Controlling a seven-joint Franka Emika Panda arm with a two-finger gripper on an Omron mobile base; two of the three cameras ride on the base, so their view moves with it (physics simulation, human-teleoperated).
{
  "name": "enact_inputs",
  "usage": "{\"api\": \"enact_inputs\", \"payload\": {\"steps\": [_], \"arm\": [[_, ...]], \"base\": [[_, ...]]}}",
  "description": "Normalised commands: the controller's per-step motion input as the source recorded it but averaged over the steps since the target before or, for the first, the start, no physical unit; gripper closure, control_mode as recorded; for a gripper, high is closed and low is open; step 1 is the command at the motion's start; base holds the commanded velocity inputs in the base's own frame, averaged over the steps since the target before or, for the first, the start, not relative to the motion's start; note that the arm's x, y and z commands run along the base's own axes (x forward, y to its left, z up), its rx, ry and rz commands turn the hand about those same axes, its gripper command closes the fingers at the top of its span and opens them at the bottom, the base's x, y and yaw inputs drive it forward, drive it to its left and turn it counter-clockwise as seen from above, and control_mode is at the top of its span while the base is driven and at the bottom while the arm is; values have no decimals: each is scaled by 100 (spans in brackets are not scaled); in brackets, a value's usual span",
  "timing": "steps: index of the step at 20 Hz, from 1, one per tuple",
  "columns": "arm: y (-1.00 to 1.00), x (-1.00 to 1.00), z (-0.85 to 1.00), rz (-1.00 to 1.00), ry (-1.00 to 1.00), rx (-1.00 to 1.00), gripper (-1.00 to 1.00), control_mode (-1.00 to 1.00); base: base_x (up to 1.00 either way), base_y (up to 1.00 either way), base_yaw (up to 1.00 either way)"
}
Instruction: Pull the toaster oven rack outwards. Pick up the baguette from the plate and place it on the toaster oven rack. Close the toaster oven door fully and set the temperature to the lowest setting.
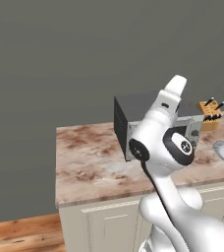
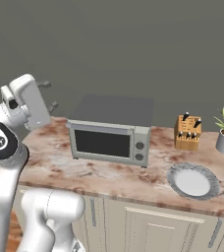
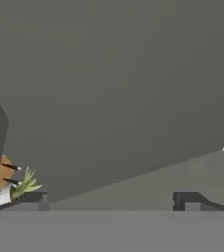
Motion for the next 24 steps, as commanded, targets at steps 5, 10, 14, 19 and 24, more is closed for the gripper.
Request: {"api": "enact_inputs", "payload": {"steps": [5, 10, 14, 19, 24], "arm": [[-29, -1, -16, 30, -29, 55, -100, -100], [-46, -13, -31, 27, -22, 56, -100, -100], [-61, -24, -27, 25, -14, 56, -100, -100], [-71, -40, -27, 21, -13, 51, -100, -100], [-67, -44, -44, 14, -11, 37, -100, -100]], "base": [[0, 0, 0], [0, 0, 0], [0, 0, 0], [0, 0, 0], [0, 0, 0]]}}
